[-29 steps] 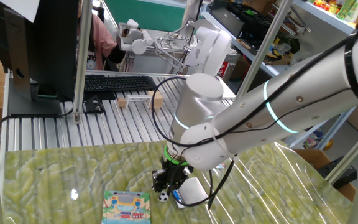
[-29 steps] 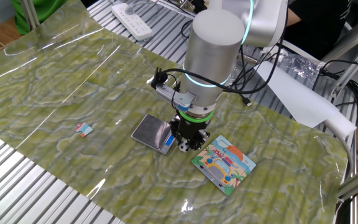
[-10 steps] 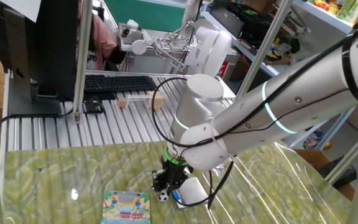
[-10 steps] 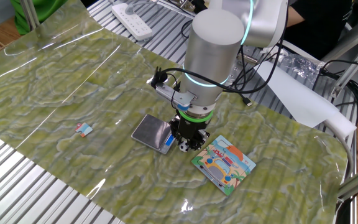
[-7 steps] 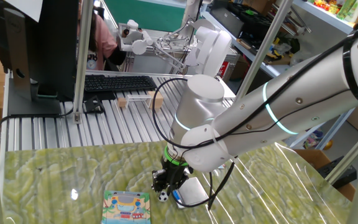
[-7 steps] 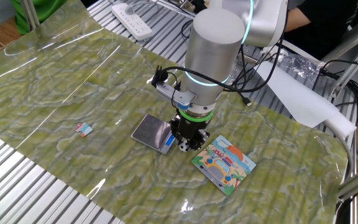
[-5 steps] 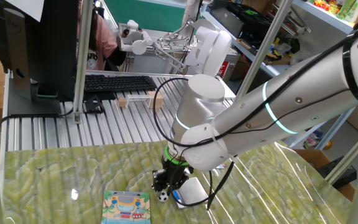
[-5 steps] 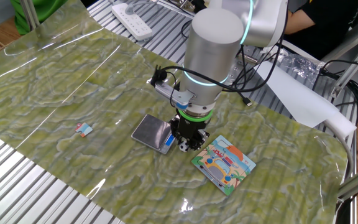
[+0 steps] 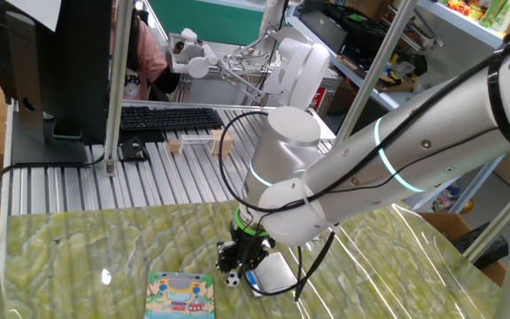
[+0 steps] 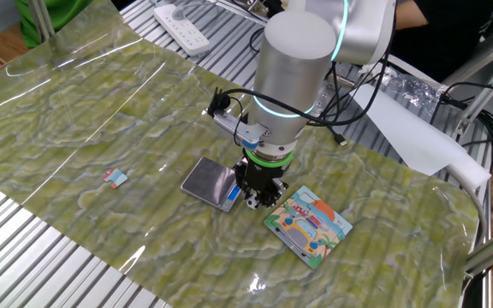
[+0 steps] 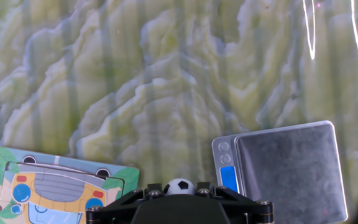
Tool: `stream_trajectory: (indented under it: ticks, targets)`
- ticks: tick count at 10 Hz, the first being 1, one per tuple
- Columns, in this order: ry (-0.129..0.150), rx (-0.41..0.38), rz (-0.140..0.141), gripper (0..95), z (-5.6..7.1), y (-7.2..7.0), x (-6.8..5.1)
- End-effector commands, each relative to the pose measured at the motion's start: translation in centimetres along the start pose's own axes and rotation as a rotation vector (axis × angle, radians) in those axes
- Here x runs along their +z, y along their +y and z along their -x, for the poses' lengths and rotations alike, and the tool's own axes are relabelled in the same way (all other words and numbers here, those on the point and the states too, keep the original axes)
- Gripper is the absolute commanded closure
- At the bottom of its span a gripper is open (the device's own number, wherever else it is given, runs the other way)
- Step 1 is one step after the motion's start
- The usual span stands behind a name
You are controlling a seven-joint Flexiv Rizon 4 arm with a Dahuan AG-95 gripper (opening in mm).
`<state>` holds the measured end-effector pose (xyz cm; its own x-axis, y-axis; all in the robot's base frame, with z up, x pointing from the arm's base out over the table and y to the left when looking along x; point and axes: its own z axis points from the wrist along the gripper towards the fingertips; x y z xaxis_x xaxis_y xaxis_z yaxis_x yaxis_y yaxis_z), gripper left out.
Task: Remove the object from the scale
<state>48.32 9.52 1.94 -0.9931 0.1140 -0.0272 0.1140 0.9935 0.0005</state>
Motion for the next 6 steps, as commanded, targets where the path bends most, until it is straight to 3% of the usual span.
stream_trajectory:
  ticks: [1, 3, 4, 6]
  targets:
    - [0.001, -0.003, 0.001, 76.0, 0.03, -0.03, 0.61]
    - [0.0, -0.006, -0.004, 76.0, 0.04, -0.04, 0.72]
    - [-0.001, -0.006, -0.005, 57.0, 0.03, -0.05, 0.72]
    - [-0.001, -0.006, -0.005, 57.0, -0.02, -0.07, 0.76]
